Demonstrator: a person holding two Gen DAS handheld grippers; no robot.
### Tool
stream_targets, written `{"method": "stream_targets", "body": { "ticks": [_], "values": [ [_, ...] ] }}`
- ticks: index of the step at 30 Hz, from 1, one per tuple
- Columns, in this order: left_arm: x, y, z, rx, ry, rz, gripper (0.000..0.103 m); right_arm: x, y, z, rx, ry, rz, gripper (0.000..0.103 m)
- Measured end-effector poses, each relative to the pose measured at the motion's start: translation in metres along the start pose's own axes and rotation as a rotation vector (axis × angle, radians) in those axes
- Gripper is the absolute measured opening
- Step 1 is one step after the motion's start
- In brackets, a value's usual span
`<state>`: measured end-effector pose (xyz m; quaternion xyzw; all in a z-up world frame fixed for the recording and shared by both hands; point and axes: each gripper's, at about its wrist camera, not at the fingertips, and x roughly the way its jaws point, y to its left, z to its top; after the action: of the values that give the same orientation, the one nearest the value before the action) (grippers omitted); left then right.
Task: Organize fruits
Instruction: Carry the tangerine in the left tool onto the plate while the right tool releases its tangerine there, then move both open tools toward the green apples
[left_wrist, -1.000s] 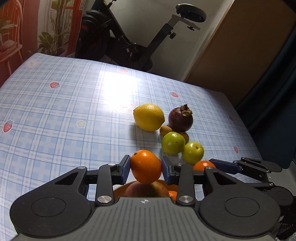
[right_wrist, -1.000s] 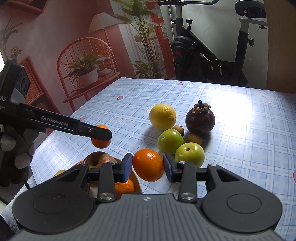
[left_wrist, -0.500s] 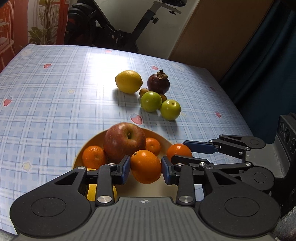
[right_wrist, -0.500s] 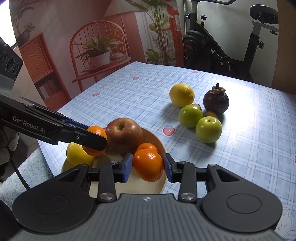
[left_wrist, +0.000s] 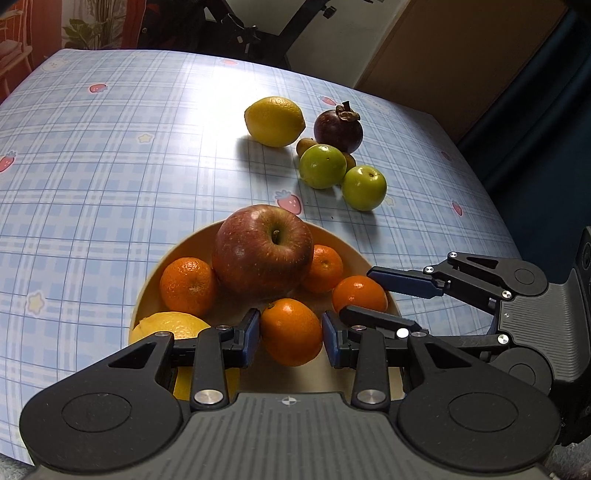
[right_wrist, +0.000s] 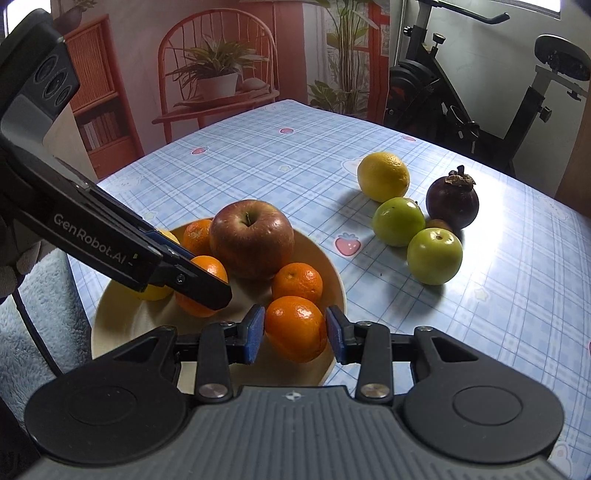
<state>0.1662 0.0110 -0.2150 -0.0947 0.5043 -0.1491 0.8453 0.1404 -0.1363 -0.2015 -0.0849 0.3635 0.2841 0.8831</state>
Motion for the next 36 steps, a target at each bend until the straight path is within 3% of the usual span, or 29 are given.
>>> {"method": "stream_targets", "body": {
  "ticks": [17,26,28,30,32,36],
  "values": [
    [-0.007,-0.001,0.002,0.011,-0.029,0.008,0.038,-0.016,-0.003,-0.003,0.004,-0.026,-0.028,0.043],
    [-0.054,-0.001,-0.006,0.045,-0.160,0.040,0.038,-0.030,-0.006,-0.007,0.049,-0.032,-0.050,0.043],
    [-0.065,0.005,-0.009,0.029,-0.195,0.053,0.038,-0.033,-0.006,-0.010,0.056,-0.036,-0.061,0.042],
    [-0.075,0.015,-0.013,0.002,-0.232,0.084,0.038,-0.035,-0.009,-0.011,0.081,-0.034,-0.072,0.029],
    [-0.081,0.026,-0.016,-0.026,-0.248,0.105,0.038,-0.034,-0.013,-0.013,0.113,-0.025,-0.071,0.023],
    [-0.081,0.043,-0.024,-0.068,-0.231,0.130,0.038,-0.033,-0.011,-0.016,0.122,-0.008,-0.064,0.022]
  ]
}}
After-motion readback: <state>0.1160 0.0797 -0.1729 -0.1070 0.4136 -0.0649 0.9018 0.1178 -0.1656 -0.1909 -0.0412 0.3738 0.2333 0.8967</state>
